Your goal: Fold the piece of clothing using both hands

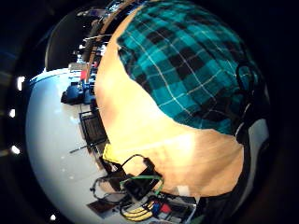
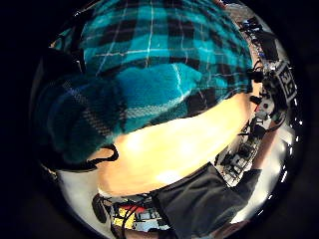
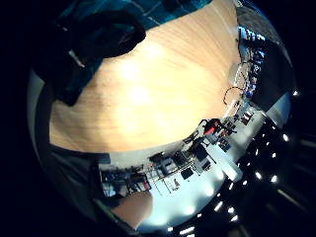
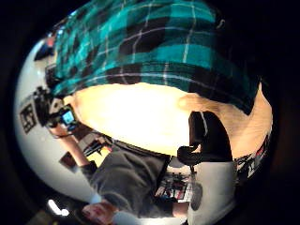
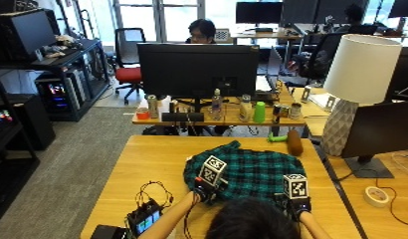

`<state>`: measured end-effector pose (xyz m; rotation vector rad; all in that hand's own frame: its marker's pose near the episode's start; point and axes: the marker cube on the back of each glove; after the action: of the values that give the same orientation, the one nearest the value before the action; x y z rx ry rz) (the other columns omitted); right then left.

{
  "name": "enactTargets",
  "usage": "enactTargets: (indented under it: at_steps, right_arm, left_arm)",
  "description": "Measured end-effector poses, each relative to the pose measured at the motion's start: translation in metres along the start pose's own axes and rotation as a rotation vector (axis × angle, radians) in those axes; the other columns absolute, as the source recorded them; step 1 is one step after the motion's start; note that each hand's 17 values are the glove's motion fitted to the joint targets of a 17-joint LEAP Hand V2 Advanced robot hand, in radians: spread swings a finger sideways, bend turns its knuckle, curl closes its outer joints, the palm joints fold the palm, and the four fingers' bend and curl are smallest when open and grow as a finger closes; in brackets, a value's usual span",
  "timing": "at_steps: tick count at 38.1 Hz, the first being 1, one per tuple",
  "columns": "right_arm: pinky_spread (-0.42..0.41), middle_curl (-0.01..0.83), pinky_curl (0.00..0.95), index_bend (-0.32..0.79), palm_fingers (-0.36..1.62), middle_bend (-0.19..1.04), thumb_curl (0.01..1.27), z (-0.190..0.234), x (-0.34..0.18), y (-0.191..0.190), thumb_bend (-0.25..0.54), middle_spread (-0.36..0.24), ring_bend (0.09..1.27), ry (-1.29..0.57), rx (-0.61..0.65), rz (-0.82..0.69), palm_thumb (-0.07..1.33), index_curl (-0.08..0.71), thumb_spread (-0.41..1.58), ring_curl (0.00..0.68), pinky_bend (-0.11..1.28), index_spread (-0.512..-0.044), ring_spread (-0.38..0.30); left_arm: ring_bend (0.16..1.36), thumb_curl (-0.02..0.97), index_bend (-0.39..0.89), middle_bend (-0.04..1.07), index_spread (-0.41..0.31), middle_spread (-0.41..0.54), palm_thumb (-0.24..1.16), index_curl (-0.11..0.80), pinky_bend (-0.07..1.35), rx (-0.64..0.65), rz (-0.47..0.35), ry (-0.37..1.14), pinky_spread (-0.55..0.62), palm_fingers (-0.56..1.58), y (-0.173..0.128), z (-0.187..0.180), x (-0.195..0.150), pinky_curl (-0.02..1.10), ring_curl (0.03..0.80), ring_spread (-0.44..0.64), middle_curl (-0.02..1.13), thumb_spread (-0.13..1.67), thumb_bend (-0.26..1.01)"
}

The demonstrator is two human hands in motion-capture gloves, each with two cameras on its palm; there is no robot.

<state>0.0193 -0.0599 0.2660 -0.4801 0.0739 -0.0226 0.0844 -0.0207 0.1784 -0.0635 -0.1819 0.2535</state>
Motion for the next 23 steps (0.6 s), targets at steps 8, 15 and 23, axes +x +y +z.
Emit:
enactTargets:
  at_steps: [8,15,23]
  right_arm:
    - [-0.036,0.429,0.361,0.12,0.76,0.27,0.38,0.000,-0.003,-0.004,0.013,-0.081,0.52,-0.004,0.051,0.009,0.93,0.207,1.09,0.379,0.52,-0.280,-0.115]
    - [-0.084,0.439,0.362,0.11,0.83,0.26,0.40,-0.006,-0.004,-0.007,0.001,-0.097,0.52,-0.002,0.165,0.040,0.97,0.221,1.07,0.389,0.51,-0.270,-0.136]
    - [-0.227,0.451,0.361,0.14,1.11,0.26,0.48,-0.009,0.000,-0.001,0.027,-0.123,0.51,-0.052,0.176,0.018,1.10,0.246,0.95,0.398,0.51,-0.259,-0.180]
  left_arm:
    - [0.50,0.595,0.16,0.32,-0.264,-0.266,0.95,0.377,0.67,-0.046,-0.058,-0.076,-0.46,1.21,-0.051,0.006,-0.025,0.36,0.365,-0.33,0.44,0.59,0.04]
    - [0.48,0.644,0.16,0.31,-0.271,-0.278,0.97,0.392,0.65,-0.031,-0.052,-0.098,-0.46,1.21,-0.052,-0.010,-0.024,0.37,0.382,-0.34,0.46,0.51,0.00]
    - [0.47,0.683,0.16,0.29,-0.275,-0.284,0.99,0.402,0.64,-0.139,0.023,-0.064,-0.47,1.21,-0.036,0.000,-0.025,0.38,0.398,-0.34,0.47,0.45,-0.02]
